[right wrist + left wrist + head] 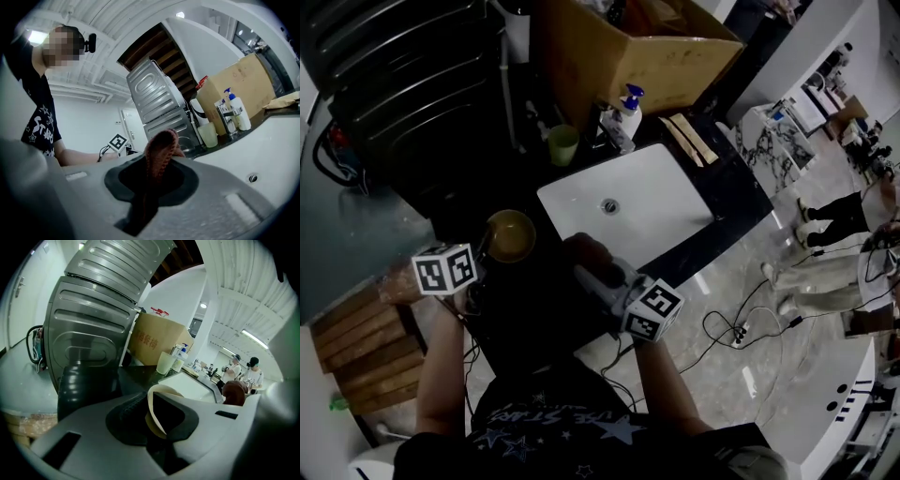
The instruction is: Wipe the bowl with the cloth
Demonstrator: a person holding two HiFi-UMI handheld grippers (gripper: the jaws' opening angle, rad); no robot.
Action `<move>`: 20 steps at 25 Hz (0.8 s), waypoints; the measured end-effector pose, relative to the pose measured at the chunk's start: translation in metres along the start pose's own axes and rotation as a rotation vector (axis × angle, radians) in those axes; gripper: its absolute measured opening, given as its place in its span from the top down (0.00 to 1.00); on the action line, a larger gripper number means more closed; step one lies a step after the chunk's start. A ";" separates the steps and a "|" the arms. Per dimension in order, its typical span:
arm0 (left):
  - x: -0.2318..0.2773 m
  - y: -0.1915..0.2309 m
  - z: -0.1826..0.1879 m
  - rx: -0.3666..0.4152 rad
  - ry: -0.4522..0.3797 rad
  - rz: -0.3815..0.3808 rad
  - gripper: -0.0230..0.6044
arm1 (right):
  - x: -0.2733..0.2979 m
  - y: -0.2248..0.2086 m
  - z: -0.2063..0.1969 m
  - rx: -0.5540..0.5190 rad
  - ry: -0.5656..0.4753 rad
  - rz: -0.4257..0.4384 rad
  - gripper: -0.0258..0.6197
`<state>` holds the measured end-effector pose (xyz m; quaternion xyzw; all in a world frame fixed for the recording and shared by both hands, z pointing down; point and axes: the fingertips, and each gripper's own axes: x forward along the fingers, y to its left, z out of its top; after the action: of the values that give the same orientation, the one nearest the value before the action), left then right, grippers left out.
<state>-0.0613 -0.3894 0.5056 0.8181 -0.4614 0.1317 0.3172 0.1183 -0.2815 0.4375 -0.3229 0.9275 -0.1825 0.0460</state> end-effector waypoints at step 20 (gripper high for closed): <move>-0.089 -0.019 0.008 0.074 -0.320 0.040 0.72 | -0.005 0.040 -0.011 -0.036 0.073 0.069 0.88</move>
<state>-0.0939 -0.3273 0.4465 0.8304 -0.5168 0.0228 0.2067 0.0966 -0.2461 0.4324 -0.2846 0.9423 -0.1756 0.0124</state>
